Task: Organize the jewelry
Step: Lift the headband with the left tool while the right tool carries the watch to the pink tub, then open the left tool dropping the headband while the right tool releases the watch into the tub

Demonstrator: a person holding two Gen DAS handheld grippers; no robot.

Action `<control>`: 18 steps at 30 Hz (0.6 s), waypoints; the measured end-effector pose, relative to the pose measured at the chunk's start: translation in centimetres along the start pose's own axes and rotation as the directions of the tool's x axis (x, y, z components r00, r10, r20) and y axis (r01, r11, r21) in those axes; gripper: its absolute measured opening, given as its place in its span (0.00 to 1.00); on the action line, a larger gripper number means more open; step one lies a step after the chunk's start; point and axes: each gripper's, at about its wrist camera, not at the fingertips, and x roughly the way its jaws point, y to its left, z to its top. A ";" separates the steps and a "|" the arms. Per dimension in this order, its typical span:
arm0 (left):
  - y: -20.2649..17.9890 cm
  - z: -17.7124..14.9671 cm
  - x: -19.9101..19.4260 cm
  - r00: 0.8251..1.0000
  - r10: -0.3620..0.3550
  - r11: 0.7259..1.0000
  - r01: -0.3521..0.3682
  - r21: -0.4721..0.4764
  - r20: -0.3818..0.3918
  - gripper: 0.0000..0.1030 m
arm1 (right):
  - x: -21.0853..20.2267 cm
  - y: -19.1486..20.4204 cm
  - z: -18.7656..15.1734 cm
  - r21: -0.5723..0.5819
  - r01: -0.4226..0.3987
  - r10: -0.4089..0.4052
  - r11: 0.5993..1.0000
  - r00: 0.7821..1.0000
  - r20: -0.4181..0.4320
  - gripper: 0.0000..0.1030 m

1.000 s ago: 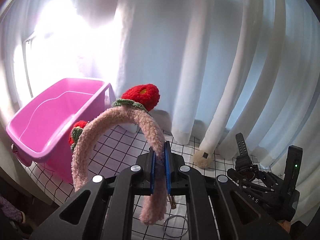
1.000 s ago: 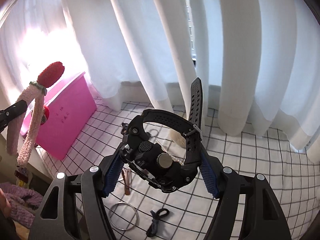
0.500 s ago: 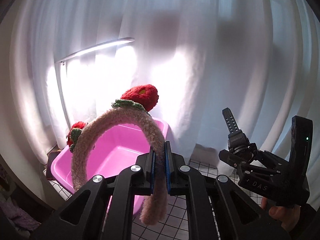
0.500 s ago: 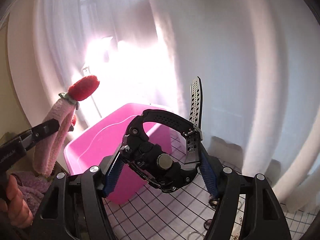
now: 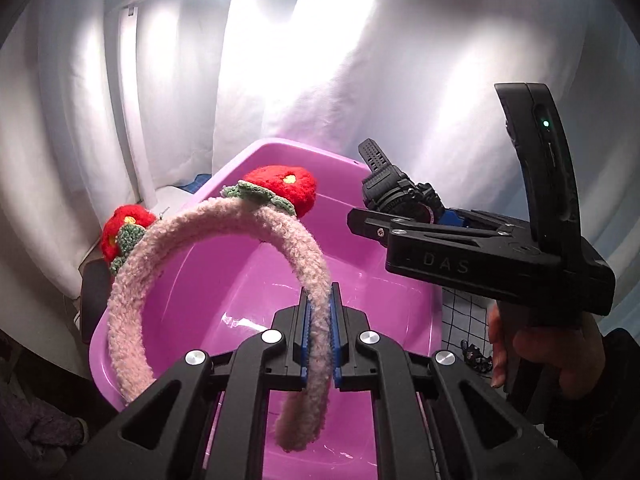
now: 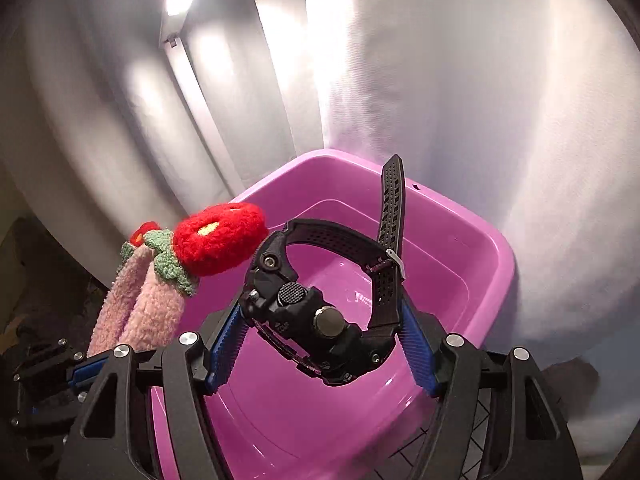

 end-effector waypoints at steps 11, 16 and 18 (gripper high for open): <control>2.3 -0.6 7.1 0.956 -0.101 0.990 0.068 -0.126 -0.276 0.13 | 10.1 -0.9 1.8 -0.020 0.044 -0.048 0.999 0.923 -0.381 0.65; 3.1 -1.0 9.3 0.925 -0.123 0.981 0.060 -0.182 -0.360 0.15 | 11.6 -1.0 1.0 -0.028 0.063 -0.069 0.998 0.882 -0.465 0.65; 3.3 -1.2 9.9 0.915 -0.122 0.980 0.050 -0.192 -0.384 0.15 | 12.8 -0.9 1.6 -0.024 0.063 -0.066 0.998 0.869 -0.490 0.65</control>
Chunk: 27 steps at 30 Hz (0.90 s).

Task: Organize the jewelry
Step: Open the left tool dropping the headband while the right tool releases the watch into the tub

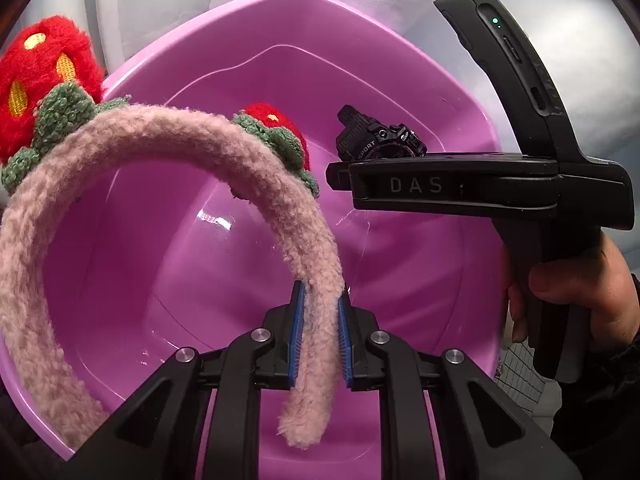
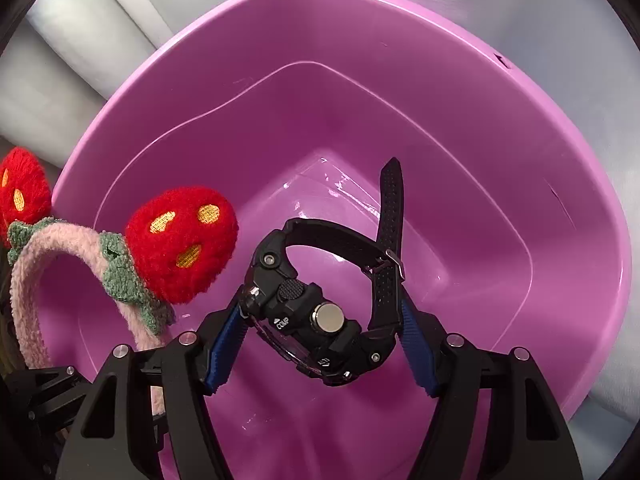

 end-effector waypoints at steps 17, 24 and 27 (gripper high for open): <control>-0.9 0.6 -0.3 0.996 0.085 0.996 -0.085 -0.014 -0.004 0.66 | 1.5 0.4 0.8 0.000 0.021 -0.021 1.000 0.997 -0.078 0.67; -1.1 0.4 -2.0 0.994 0.102 0.995 -0.101 -0.023 0.033 0.67 | 0.3 0.7 0.0 0.009 0.002 -0.002 1.000 0.999 -0.036 0.67; -1.5 0.0 -2.5 0.993 0.107 0.994 -0.106 -0.027 0.050 0.67 | -0.9 0.8 -0.6 0.008 -0.009 0.009 1.000 1.000 -0.014 0.67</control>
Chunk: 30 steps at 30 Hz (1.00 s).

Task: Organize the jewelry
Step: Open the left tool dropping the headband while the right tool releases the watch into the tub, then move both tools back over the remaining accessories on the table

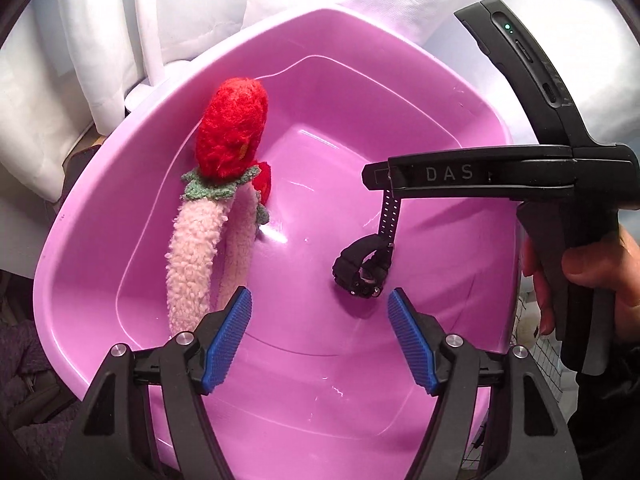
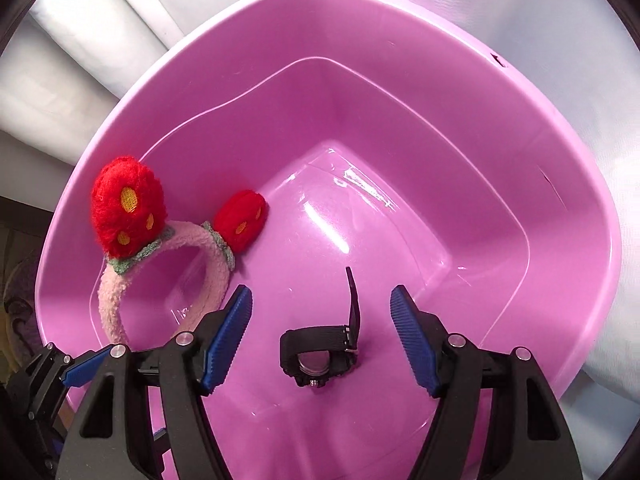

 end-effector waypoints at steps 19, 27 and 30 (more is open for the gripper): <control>-2.4 -5.6 -6.8 0.976 0.053 0.998 -0.058 0.018 0.209 0.72 | -11.8 -1.8 -10.8 0.054 -0.103 0.081 0.993 0.945 0.317 0.67; -7.2 -9.4 -8.7 0.963 -0.014 0.996 -0.011 0.090 0.269 0.77 | -16.2 -7.6 -24.4 0.223 -0.094 -0.009 0.970 0.907 0.422 0.67; -9.4 -11.5 -8.9 0.960 -0.045 0.992 0.009 0.130 0.277 0.80 | -17.4 -10.4 -30.6 0.319 -0.070 -0.082 0.945 0.896 0.437 0.67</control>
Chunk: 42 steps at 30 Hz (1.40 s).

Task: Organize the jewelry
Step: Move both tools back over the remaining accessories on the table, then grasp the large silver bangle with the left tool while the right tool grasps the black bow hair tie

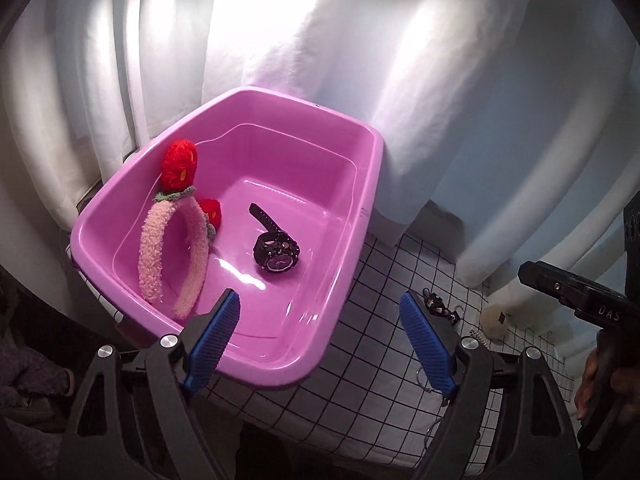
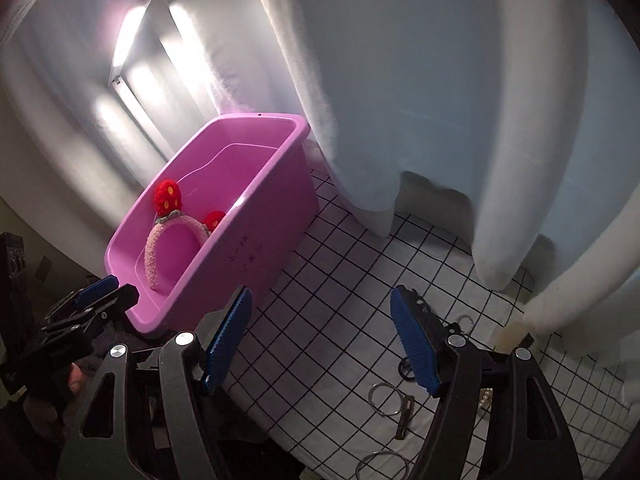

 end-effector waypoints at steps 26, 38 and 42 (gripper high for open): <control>-13.3 -18.7 5.4 0.988 -0.033 0.952 0.077 0.295 -0.150 0.91 | -3.3 -14.9 -27.5 0.352 0.161 -0.181 0.922 0.983 0.024 0.70; -14.9 -23.0 10.7 0.980 -0.118 0.914 0.171 0.368 -0.162 0.91 | 1.4 -12.1 -30.6 0.327 0.326 -0.360 0.887 0.932 0.048 0.70; -14.9 -24.1 10.9 0.985 -0.112 0.920 0.154 0.361 -0.134 0.91 | 2.8 -13.0 -31.1 0.315 0.340 -0.374 0.886 0.926 0.053 0.70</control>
